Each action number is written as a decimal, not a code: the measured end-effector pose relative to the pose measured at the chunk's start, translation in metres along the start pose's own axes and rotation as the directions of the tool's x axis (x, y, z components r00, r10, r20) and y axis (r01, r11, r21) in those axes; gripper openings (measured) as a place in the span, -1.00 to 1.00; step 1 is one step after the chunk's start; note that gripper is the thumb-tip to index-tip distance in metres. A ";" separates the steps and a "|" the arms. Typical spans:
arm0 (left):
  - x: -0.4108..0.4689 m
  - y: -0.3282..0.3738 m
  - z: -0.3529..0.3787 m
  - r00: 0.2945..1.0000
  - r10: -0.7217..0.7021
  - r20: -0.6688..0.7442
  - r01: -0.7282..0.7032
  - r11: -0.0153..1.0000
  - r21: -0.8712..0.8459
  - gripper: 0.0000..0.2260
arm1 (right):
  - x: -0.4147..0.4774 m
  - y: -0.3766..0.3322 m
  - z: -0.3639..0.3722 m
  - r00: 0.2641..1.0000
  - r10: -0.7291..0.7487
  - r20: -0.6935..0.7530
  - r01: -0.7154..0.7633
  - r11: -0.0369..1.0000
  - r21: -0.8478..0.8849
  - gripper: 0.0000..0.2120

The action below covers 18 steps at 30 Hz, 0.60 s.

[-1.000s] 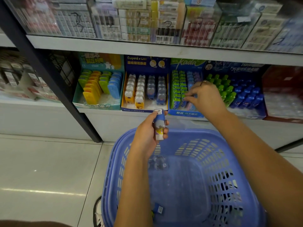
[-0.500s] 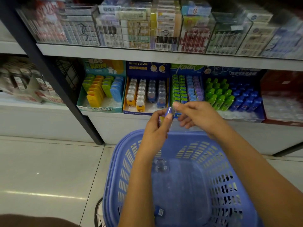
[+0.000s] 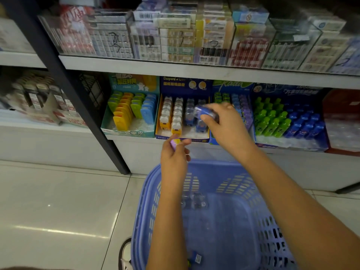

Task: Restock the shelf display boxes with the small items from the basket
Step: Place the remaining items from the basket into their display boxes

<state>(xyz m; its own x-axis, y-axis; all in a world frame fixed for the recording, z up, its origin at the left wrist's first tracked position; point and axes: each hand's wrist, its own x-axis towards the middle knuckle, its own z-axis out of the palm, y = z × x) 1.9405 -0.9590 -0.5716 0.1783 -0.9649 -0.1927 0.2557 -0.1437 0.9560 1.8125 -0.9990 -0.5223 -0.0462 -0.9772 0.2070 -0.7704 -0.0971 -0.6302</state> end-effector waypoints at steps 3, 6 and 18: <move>0.006 0.002 -0.015 0.994 -0.109 -0.007 0.106 0.974 -0.201 -0.81 | 0.026 -0.007 0.003 0.992 -0.120 0.023 0.122 0.987 -0.100 -0.77; 0.011 0.002 -0.023 0.979 -0.201 0.021 0.191 0.888 -0.418 -0.83 | 0.044 -0.005 0.013 0.976 -0.168 0.138 0.197 0.954 -0.226 -0.75; 0.024 0.000 -0.029 0.937 -0.313 0.152 0.345 0.779 -0.524 -0.74 | 0.061 0.000 0.024 0.945 -0.168 0.281 0.235 0.946 -0.225 -0.74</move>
<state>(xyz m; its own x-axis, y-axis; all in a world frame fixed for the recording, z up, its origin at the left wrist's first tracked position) 1.9721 -0.9763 -0.5823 -0.0571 -0.8929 -0.4467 0.7581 -0.3299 0.5625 1.8255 -1.0631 -0.5276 0.2643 -0.9602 0.0906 -0.8825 -0.2787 -0.3789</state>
